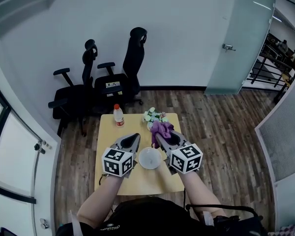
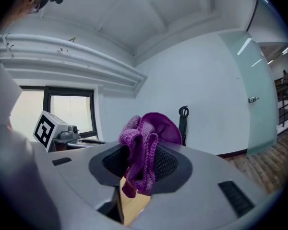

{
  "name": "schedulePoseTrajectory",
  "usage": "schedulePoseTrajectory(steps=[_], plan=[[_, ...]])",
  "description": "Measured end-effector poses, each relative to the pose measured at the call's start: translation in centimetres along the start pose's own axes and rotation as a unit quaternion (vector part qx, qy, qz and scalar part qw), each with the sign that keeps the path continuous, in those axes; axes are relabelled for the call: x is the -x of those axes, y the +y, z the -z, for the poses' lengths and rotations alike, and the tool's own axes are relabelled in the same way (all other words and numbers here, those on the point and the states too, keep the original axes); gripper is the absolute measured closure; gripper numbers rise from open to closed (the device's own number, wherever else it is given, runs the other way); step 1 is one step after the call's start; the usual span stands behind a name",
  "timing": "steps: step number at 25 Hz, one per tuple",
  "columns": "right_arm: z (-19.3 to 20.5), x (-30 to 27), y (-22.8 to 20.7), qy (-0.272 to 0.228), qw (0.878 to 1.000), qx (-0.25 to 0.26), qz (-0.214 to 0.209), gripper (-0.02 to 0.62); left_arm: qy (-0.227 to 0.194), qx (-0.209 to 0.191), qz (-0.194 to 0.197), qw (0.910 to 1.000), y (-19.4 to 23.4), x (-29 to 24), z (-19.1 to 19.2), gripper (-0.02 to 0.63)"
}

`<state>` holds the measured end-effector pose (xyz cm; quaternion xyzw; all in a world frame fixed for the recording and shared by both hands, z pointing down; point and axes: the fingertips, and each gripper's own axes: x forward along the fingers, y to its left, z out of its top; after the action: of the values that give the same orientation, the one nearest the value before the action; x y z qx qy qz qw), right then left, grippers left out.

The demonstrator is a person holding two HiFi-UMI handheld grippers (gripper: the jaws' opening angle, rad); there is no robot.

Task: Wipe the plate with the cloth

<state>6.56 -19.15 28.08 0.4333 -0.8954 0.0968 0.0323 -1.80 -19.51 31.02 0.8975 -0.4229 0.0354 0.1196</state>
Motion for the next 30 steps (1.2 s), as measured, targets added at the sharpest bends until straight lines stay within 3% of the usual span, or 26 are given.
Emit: schedulePoseTrajectory(steps=[30], plan=[[2.0, -0.7, 0.3, 0.029, 0.999, 0.013, -0.01, 0.485, 0.015, 0.007, 0.005, 0.9999, 0.5, -0.6, 1.3, 0.6]])
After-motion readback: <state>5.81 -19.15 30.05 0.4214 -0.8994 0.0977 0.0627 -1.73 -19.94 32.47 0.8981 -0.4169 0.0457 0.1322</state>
